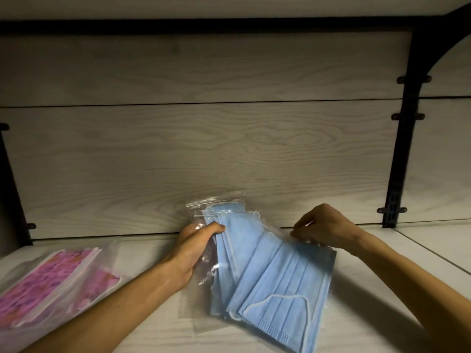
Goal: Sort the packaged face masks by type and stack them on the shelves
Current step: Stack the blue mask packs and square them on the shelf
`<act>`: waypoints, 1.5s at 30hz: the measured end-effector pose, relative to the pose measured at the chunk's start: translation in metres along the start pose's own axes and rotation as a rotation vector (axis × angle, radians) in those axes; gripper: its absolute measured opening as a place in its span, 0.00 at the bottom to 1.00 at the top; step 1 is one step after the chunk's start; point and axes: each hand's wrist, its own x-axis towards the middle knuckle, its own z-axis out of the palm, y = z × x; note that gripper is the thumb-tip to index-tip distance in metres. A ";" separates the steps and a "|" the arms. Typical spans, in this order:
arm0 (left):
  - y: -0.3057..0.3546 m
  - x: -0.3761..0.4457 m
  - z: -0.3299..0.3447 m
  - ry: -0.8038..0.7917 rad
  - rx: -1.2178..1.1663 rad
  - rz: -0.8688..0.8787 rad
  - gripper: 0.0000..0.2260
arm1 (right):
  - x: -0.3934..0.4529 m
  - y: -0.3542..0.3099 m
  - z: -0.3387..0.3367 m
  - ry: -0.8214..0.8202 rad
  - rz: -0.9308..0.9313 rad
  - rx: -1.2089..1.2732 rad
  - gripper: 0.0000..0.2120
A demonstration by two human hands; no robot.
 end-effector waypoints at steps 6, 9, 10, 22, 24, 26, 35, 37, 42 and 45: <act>0.002 0.001 -0.002 0.017 -0.008 -0.025 0.13 | -0.009 0.015 -0.020 0.056 0.125 0.217 0.09; 0.003 0.002 -0.003 0.019 -0.039 -0.030 0.14 | -0.013 0.026 -0.023 0.309 0.135 0.367 0.09; 0.003 0.001 -0.002 0.029 -0.044 -0.023 0.12 | -0.014 0.029 -0.023 0.406 0.152 0.412 0.10; 0.000 -0.011 0.009 -0.070 -0.075 0.066 0.15 | -0.075 -0.004 0.027 0.111 0.211 0.674 0.15; 0.001 -0.010 0.006 -0.061 -0.080 0.056 0.15 | -0.071 -0.001 0.018 0.163 0.134 0.332 0.14; 0.003 -0.008 0.004 -0.055 -0.091 0.064 0.15 | -0.061 0.002 0.004 0.186 0.091 0.167 0.18; 0.003 -0.010 0.003 -0.137 -0.105 0.158 0.19 | -0.009 -0.026 0.006 -0.082 -0.069 -0.094 0.56; 0.003 -0.011 0.004 -0.167 -0.117 0.140 0.18 | -0.004 -0.023 0.011 -0.030 -0.040 -0.184 0.44; 0.002 -0.006 0.000 -0.263 -0.043 0.064 0.25 | -0.003 -0.004 0.011 0.147 -0.074 -0.070 0.07; -0.003 -0.003 0.000 -0.194 0.010 0.056 0.25 | -0.010 0.002 0.003 0.168 -0.009 0.253 0.05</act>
